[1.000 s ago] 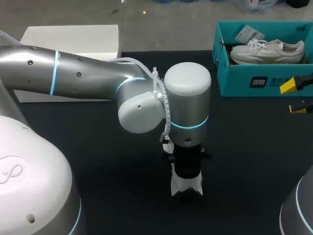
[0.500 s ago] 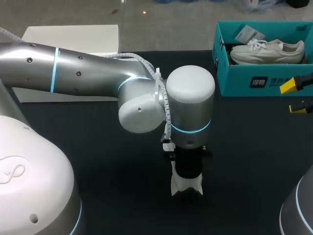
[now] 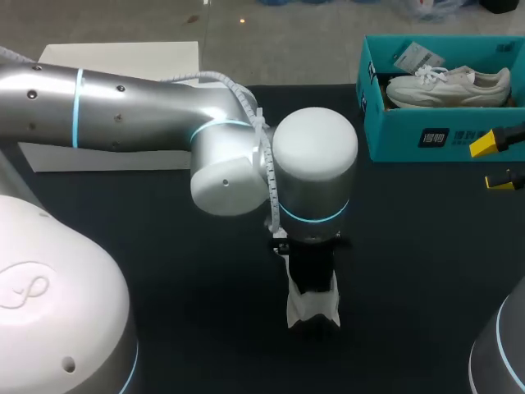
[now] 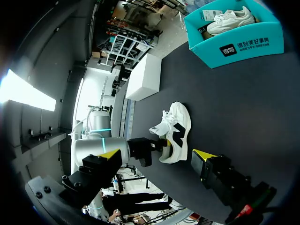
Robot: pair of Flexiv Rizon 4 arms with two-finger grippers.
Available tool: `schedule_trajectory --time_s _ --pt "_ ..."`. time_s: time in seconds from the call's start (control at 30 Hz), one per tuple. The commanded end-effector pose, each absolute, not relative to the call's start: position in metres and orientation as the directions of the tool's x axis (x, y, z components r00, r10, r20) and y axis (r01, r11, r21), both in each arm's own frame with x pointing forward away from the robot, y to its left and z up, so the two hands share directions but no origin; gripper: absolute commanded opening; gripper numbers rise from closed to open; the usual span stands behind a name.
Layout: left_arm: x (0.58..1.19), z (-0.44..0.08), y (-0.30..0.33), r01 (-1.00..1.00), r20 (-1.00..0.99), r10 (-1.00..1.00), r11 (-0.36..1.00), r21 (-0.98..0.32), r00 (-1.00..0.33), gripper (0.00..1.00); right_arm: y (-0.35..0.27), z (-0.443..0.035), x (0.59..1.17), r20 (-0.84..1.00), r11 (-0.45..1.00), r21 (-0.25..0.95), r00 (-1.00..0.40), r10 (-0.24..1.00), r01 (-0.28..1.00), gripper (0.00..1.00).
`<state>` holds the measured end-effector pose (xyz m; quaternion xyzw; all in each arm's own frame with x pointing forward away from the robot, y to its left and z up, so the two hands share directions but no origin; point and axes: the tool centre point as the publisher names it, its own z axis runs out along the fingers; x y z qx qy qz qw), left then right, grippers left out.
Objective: Take the shoe out of the shoebox, open the shoe tongue, remove and reinsert the insole, then place the shoe into the shoebox
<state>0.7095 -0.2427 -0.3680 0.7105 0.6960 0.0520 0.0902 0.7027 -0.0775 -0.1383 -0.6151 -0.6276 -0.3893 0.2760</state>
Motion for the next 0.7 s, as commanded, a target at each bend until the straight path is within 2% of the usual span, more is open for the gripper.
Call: schedule_trajectory --time_s 0.03,0.3,0.47,0.5,0.53,0.57,0.7 --pt "0.714 -0.363 -0.247 0.975 -0.052 0.999 -0.003 0.224 0.015 0.0 -0.077 -0.139 0.702 0.825 -0.06 0.149 -0.09 0.559 0.987 1.0" --pt "0.719 -0.363 -0.25 0.971 -0.053 0.999 0.007 0.238 0.006 0.01 -0.077 -0.139 0.702 0.825 -0.06 0.149 -0.09 0.559 0.987 1.0" --pt "0.722 -0.365 -0.247 0.968 -0.037 0.999 0.041 0.249 -0.033 0.42 -0.077 -0.139 0.702 0.825 -0.06 0.149 -0.09 0.559 0.987 1.0" --pt "0.723 -0.365 -0.247 0.967 -0.039 0.998 0.05 0.249 -0.042 0.55 -0.077 -0.139 0.702 0.825 -0.06 0.149 -0.09 0.559 0.987 1.0" --pt "0.724 -0.365 -0.246 0.967 -0.039 0.998 0.056 0.25 -0.047 0.89 -0.077 -0.139 0.702 0.825 -0.06 0.149 -0.09 0.559 0.987 1.0" --pt "0.724 -0.365 -0.246 0.966 -0.038 0.998 0.061 0.251 -0.053 1.0 -0.077 -0.139 0.702 0.825 -0.06 0.149 -0.09 0.559 0.987 1.0" --pt "0.719 -0.364 -0.245 0.969 -0.043 0.997 0.072 0.238 -0.063 1.0 -0.077 -0.139 0.702 0.825 -0.06 0.149 -0.09 0.559 0.987 1.0"
